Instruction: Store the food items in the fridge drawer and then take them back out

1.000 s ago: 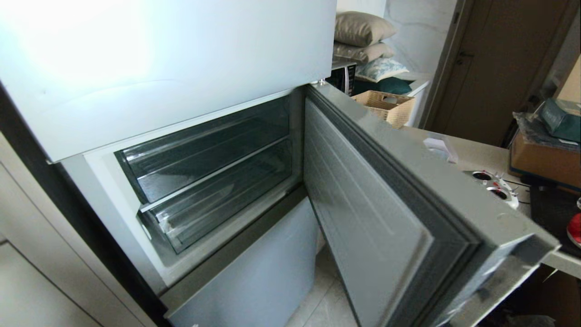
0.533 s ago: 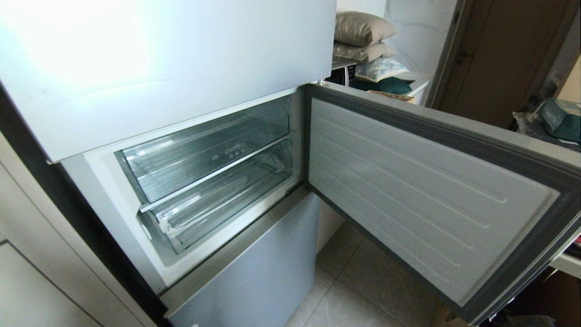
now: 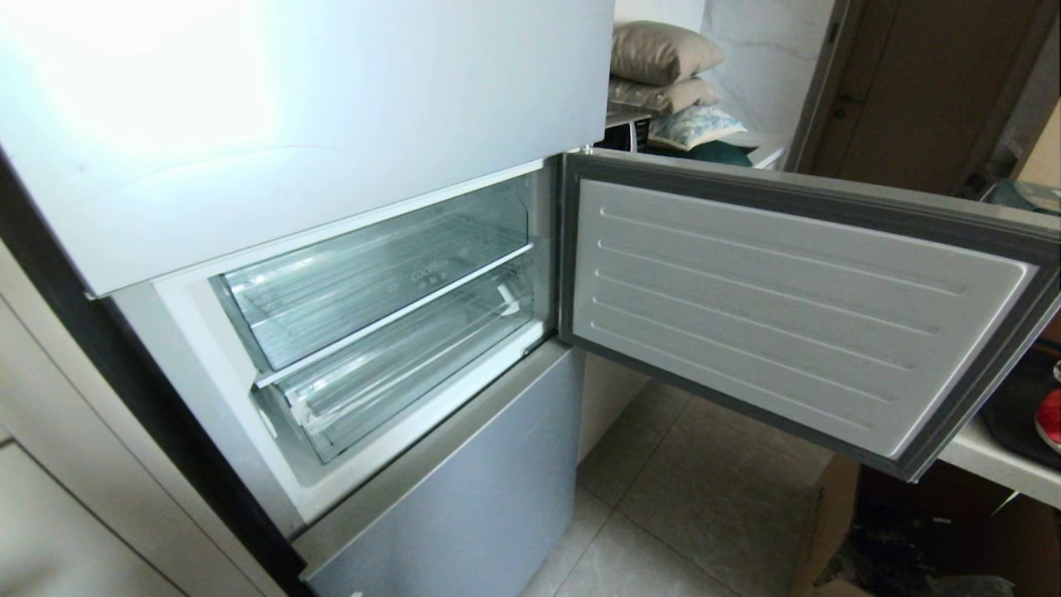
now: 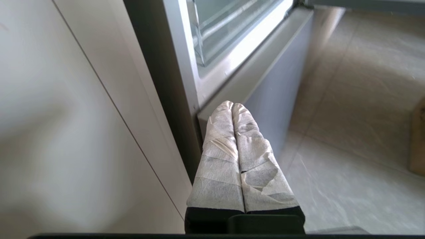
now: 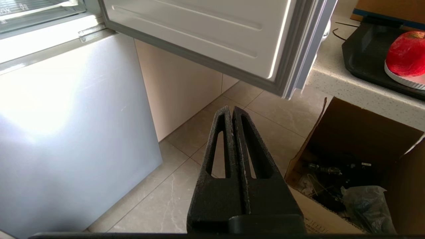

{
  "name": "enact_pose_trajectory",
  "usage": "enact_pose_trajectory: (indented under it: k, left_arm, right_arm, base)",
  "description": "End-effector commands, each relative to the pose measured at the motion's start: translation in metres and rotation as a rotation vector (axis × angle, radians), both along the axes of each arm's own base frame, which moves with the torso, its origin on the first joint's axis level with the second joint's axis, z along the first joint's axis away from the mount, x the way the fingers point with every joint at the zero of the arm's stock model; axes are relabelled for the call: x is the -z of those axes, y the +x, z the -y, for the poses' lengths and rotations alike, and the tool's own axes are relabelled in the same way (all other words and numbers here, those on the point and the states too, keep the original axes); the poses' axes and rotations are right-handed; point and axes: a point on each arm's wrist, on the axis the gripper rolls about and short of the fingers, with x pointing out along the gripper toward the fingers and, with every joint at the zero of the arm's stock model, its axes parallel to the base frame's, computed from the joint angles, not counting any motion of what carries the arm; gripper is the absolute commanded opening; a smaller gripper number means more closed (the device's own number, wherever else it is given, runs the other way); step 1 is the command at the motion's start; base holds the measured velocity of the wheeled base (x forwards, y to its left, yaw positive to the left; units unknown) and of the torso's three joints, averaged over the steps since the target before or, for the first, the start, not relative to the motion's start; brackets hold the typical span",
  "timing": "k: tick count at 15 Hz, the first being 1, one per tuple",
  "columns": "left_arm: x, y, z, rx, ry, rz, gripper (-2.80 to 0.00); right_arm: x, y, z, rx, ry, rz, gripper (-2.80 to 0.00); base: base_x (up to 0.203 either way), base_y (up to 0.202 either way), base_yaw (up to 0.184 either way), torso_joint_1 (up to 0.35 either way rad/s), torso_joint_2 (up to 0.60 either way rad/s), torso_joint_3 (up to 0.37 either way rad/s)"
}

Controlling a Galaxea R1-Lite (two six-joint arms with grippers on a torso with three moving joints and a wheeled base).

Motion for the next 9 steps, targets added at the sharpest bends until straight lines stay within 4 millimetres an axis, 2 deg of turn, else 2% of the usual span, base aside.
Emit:
enact_pose_trajectory:
  k: [1,5,9]
  left_arm:
    - [0.0023,-0.0016,0.0000,-0.004,-0.001,0.015,-2.80]
    - [0.0023,-0.0017,0.0006,0.033,-0.002,0.013,-2.80]
    - [0.0022,-0.0017,0.0000,-0.001,0.017,0.014,-2.80]
  right_arm:
    - [0.0000,0.0001,0.0000,0.000,0.000,-0.001,-2.80]
    - [0.0002,0.0001,0.0000,-0.002,-0.016,-0.003,-2.80]
    - [0.0000,0.0001,0.0000,0.000,-0.003,-0.001,-2.80]
  base:
    - [0.000,0.000,0.000,0.000,0.00,0.000]
    - [0.000,0.000,0.000,0.000,0.00,0.000]
    - [0.000,0.000,0.000,0.000,0.00,0.000]
